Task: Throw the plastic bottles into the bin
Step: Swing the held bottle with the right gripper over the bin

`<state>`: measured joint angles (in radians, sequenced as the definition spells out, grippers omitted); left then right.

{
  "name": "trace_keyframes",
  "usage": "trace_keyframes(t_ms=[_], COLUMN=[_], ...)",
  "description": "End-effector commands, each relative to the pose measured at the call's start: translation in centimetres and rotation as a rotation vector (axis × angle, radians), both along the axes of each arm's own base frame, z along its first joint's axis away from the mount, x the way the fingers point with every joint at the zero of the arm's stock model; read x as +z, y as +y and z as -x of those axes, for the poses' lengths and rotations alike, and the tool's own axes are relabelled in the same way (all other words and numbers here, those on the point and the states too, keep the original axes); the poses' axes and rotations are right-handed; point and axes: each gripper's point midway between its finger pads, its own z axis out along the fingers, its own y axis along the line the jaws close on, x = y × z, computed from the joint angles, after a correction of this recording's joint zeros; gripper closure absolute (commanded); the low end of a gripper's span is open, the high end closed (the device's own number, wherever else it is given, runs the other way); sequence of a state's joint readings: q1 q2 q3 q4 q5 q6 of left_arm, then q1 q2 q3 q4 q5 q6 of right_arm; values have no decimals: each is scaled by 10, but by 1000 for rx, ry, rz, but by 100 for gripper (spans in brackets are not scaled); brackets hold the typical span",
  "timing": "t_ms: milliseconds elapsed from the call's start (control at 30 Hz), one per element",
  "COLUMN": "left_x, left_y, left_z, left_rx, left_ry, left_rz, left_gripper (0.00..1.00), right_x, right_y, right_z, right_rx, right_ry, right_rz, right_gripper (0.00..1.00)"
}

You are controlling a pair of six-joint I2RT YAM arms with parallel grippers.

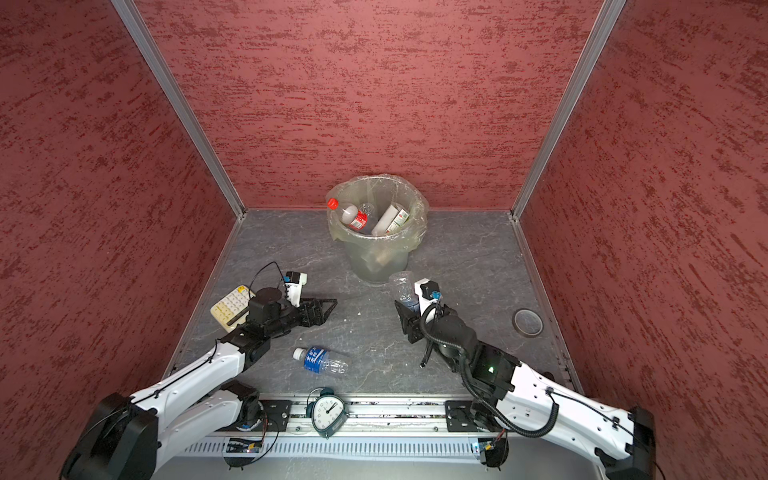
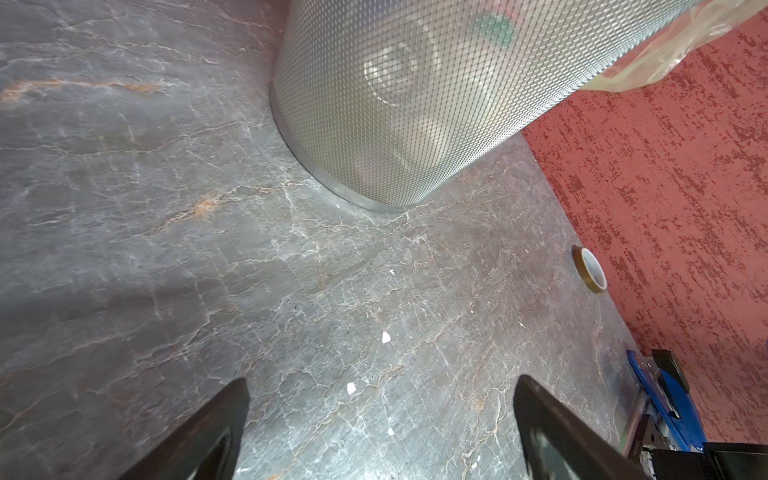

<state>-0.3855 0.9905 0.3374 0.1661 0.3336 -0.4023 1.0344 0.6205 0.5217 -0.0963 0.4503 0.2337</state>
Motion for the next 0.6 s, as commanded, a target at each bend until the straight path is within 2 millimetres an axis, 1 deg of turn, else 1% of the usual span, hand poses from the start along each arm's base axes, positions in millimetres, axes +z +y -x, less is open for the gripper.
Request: trace_keyframes(t_ms=[0, 100, 200, 267, 367, 433, 467, 500, 533, 567], left_x=[3, 2, 2, 3, 5, 7, 8, 9, 10, 12], left_y=[-2, -3, -2, -2, -2, -1, -1, 0, 1, 2], left_z=[-1, -1, -1, -1, -1, -2, -1, -2, -2, -2], left_rx=[-9, -10, -10, -10, -9, -9, -9, -5, -4, -1], left_ry=[-36, -35, -37, -40, -43, -50, -52, -57, -59, -62], left_rz=[-12, -16, -19, -19, -19, -19, -19, -18, -16, -15], left_gripper=[1, 1, 1, 1, 1, 1, 1, 1, 1, 1], right_x=[30, 46, 66, 85, 124, 159, 173, 181, 193, 199], right_y=[-12, -19, -20, -13, 3, 16, 20, 25, 28, 31], right_z=[1, 2, -3, -10, -30, -55, -70, -90, -113, -134], right_rx=[-36, -57, -85, -102, -147, -175, -184, -183, -190, -197], right_ry=[-88, -134, -172, -196, -243, -275, -283, -279, -278, -271], right_rz=[-88, -115, -118, -103, -62, -33, -24, -13, -15, -12], right_gripper=[57, 57, 55, 52, 52, 52, 52, 53, 50, 42])
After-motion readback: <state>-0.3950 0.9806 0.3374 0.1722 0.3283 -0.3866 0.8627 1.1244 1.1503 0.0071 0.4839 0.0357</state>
